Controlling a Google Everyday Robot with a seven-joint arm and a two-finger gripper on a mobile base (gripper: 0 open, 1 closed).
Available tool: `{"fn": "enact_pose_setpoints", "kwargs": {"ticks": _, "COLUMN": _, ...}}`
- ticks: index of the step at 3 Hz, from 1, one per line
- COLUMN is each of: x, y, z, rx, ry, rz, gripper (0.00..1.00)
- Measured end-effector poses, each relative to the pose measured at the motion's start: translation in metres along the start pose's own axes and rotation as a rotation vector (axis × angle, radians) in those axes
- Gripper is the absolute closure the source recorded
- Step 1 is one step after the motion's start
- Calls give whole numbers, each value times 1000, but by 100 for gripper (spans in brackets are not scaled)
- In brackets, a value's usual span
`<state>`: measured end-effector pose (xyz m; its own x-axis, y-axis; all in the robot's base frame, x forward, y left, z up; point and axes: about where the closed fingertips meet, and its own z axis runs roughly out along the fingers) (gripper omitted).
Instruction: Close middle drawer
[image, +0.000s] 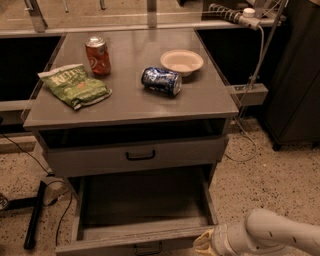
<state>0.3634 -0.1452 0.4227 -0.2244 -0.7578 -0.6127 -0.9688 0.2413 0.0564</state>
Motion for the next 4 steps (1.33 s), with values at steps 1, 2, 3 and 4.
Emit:
{"fn": "enact_pose_setpoints", "kwargs": {"ticks": 1, "x": 0, "y": 0, "z": 0, "rx": 0, "ry": 0, "rz": 0, "gripper": 82}}
{"fn": "enact_pose_setpoints", "kwargs": {"ticks": 2, "x": 0, "y": 0, "z": 0, "rx": 0, "ry": 0, "rz": 0, "gripper": 58}}
{"fn": "enact_pose_setpoints", "kwargs": {"ticks": 3, "x": 0, "y": 0, "z": 0, "rx": 0, "ry": 0, "rz": 0, "gripper": 35}}
{"fn": "enact_pose_setpoints", "kwargs": {"ticks": 4, "x": 0, "y": 0, "z": 0, "rx": 0, "ry": 0, "rz": 0, "gripper": 12}}
